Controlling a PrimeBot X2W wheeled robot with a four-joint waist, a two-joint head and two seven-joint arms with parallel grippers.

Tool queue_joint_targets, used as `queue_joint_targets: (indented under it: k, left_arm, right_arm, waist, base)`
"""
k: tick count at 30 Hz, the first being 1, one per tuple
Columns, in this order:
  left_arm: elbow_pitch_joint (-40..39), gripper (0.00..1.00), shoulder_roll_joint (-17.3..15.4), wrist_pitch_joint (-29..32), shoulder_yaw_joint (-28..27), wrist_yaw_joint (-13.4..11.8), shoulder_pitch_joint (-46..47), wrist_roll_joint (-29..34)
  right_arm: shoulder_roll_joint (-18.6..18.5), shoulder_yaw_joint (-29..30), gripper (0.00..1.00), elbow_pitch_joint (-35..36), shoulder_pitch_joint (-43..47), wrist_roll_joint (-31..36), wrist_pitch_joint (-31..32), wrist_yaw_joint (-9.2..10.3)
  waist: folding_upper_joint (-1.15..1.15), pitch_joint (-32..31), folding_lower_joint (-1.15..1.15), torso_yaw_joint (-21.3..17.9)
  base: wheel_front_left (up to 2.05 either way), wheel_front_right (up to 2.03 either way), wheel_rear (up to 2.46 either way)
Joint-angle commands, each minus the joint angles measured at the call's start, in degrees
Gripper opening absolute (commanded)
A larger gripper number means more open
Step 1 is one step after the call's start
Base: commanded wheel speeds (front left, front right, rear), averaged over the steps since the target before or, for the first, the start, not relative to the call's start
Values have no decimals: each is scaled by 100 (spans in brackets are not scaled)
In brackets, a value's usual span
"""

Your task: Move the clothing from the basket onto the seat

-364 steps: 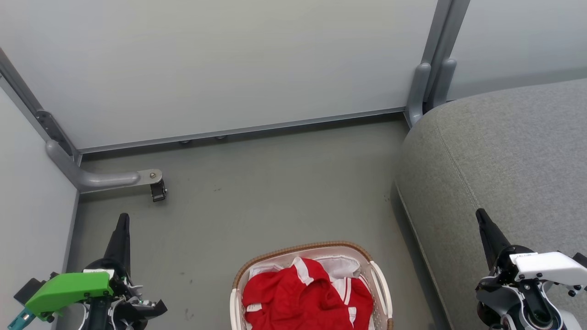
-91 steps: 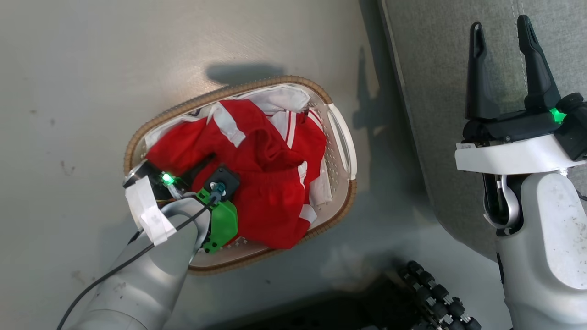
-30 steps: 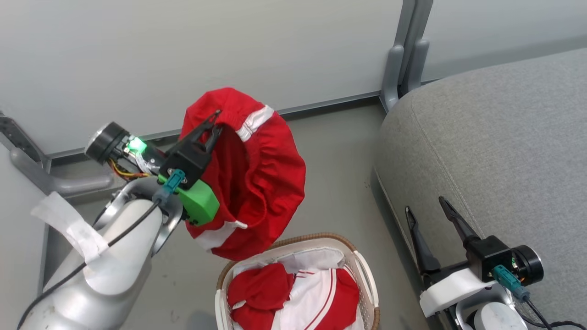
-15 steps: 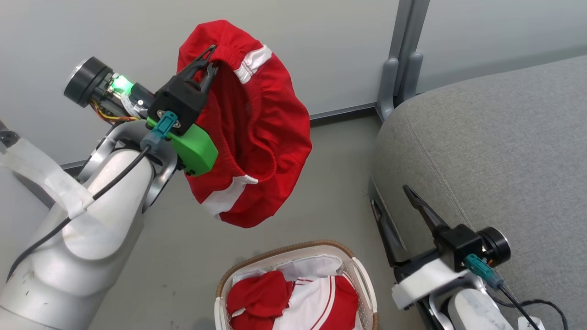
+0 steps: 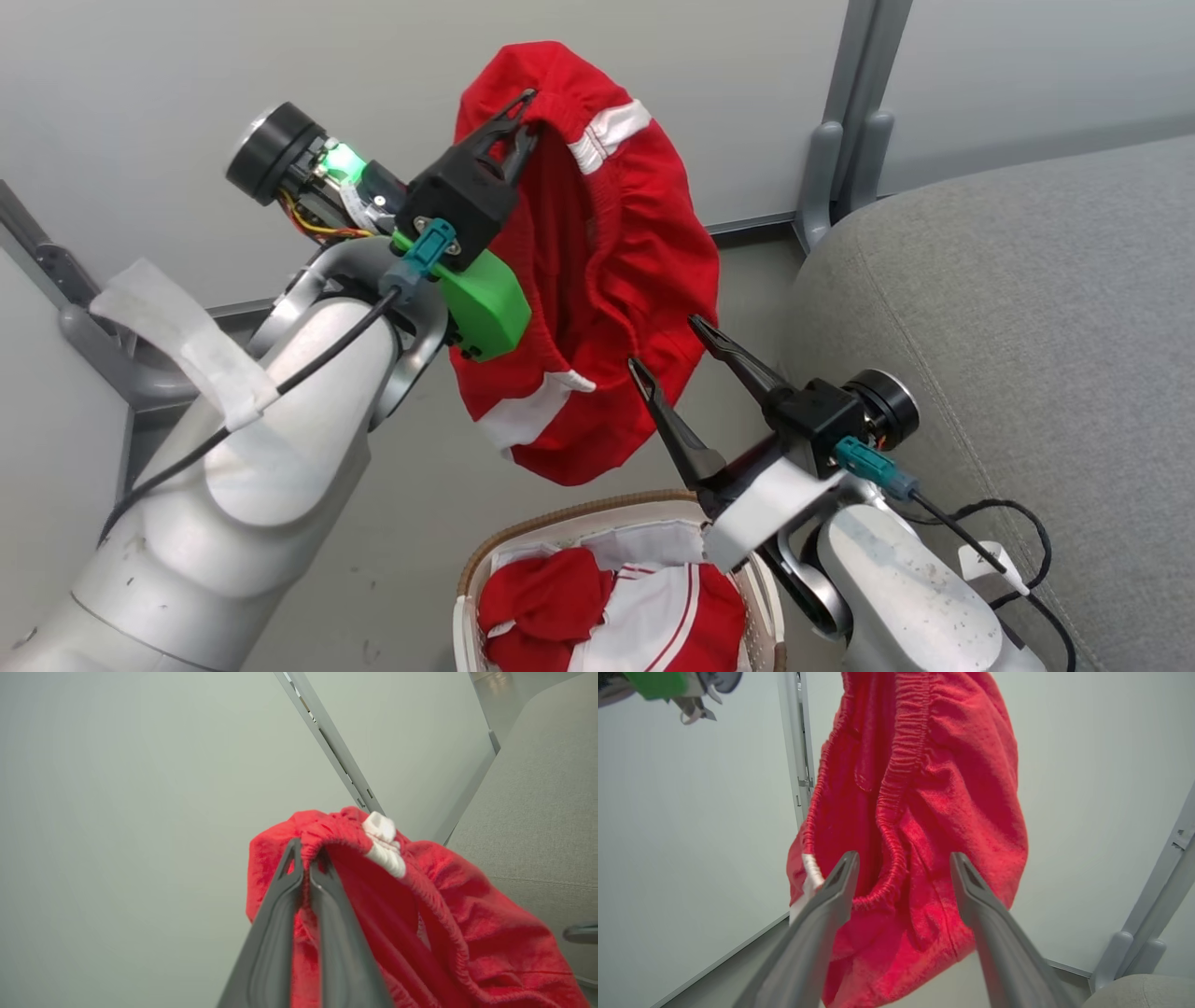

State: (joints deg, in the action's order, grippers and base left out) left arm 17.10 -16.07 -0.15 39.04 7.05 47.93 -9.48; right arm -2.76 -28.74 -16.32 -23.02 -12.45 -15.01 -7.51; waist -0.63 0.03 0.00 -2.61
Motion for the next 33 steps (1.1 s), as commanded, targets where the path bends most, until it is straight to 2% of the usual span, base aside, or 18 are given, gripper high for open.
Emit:
queue_joint_targets:
  k: [1,5,14,15,16,17,28,30,31,32,33]
  left_arm:
    - [-33,0,62,45,34,-29,91,-22]
    - [-208,0,219,202,189,-13,-4,-135]
    - [-752,0,328,395,366,6,-193,-373]
    - [-823,0,315,413,375,4,-210,-393]
    - [-879,0,301,415,370,-10,-235,-404]
    - [-926,0,283,425,360,-33,-278,-426]
    - [-884,0,-40,155,34,-367,-921,-756]
    - [-807,16,-65,12,-7,-437,-1107,-822]
    - [-770,41,-50,-86,-36,-474,-1216,-878]
    - [-728,49,-38,-173,-67,-506,-1307,-922]
    - [-674,80,-35,-291,-84,-533,-1410,-951]
  right_arm:
    - [-25,-27,100,-121,-95,-65,-27,4]
    - [-24,16,100,-506,-305,-27,-26,4]
    - [-22,300,98,-1235,-647,218,-26,4]
    - [-22,334,39,-1294,-677,194,-26,4]
    - [-23,353,13,-1336,-704,179,-26,4]
    - [-24,375,0,-1376,-733,168,-26,4]
    - [-22,675,0,-1177,-760,175,-26,4]
    - [-24,726,0,-1108,-745,211,-26,4]
    - [-24,764,0,-1067,-737,233,-26,4]
    - [-24,799,0,-1029,-733,258,-26,4]
    - [-22,833,0,-991,-726,283,-26,4]
  waist:
    - [63,-36,0,99]
    - [63,-80,0,268]
    - [63,-121,0,494]
    - [63,-124,0,507]
    - [63,-125,0,514]
    - [63,-127,0,519]
    - [63,-115,0,368]
    - [63,-116,0,336]
    - [63,-116,0,321]
    - [63,-116,0,310]
    - [63,-118,0,298]
  base:
    - [0,0,0]
    - [0,0,0]
    - [0,0,0]
    - [0,0,0]
    - [0,0,0]
    - [0,0,0]
    - [0,0,0]
    - [0,0,0]
    - [0,0,0]
    - [0,0,0]
    - [0,0,0]
